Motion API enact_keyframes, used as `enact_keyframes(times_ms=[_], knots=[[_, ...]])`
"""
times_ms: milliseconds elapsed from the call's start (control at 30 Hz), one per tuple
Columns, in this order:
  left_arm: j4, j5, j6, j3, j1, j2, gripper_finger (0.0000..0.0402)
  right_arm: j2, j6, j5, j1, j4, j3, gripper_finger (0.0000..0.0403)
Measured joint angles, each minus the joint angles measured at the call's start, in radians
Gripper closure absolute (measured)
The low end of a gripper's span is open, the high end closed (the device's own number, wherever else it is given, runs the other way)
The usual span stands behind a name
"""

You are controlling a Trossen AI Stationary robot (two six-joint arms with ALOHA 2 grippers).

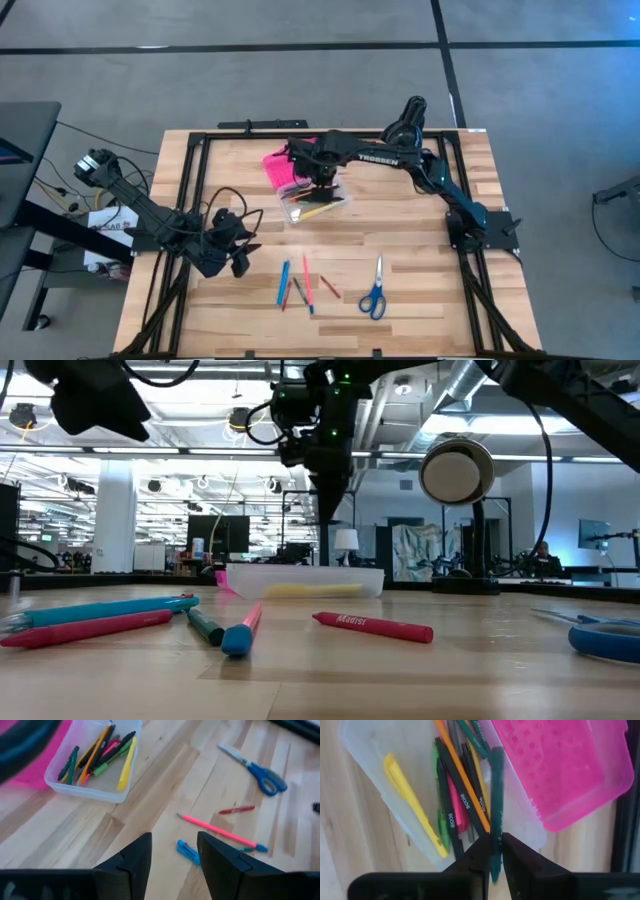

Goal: Pick & place school supplies into a supply box
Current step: Put the green crayon into the pink supply box, then put the blue pen into the pink supply box

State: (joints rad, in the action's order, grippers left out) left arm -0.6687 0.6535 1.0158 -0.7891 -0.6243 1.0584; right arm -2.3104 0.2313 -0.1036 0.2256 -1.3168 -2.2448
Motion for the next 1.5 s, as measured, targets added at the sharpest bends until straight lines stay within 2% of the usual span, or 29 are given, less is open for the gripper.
enact_keyframes(times_ms=[167,367,467,600,833,1100,1267,1367,1500], knots=[[0.01,0.015,0.073,0.0,0.0,0.0,0.0249,0.0,0.073,0.003,0.002,0.021,0.0,0.0358],[0.009,0.025,0.095,0.0,0.0,0.0,0.0249,-0.001,0.045,0.024,0.006,0.027,0.0,0.0357],[0.009,0.022,0.051,0.0,0.0,0.006,0.0249,0.0,-0.055,0.034,0.009,0.013,0.0,0.0357],[0.009,-0.03,-0.078,0.0,0.0,0.034,0.0249,0.005,-0.228,0.138,0.004,-0.017,0.0,0.0357],[0.007,-0.091,-0.139,0.0,0.019,0.085,0.0249,0.006,-0.398,0.154,-0.122,-0.004,0.0,0.0357],[0.001,-0.111,-0.141,0.0,0.03,0.094,0.0249,0.006,-0.535,0.079,-0.243,0.084,0.0,0.0358],[-0.002,-0.199,-0.142,0.006,0.029,0.094,0.0249,0.006,-0.628,0.061,-0.298,0.088,0.0,0.036],[-0.044,-0.253,-0.127,0.02,0.014,0.094,0.0249,0.006,-0.664,-0.007,-0.338,0.092,0.0,0.036],[-0.084,-0.274,-0.063,0.043,-0.029,0.094,0.0249,0.033,-0.675,-0.113,-0.39,0.099,0.002,0.036]])
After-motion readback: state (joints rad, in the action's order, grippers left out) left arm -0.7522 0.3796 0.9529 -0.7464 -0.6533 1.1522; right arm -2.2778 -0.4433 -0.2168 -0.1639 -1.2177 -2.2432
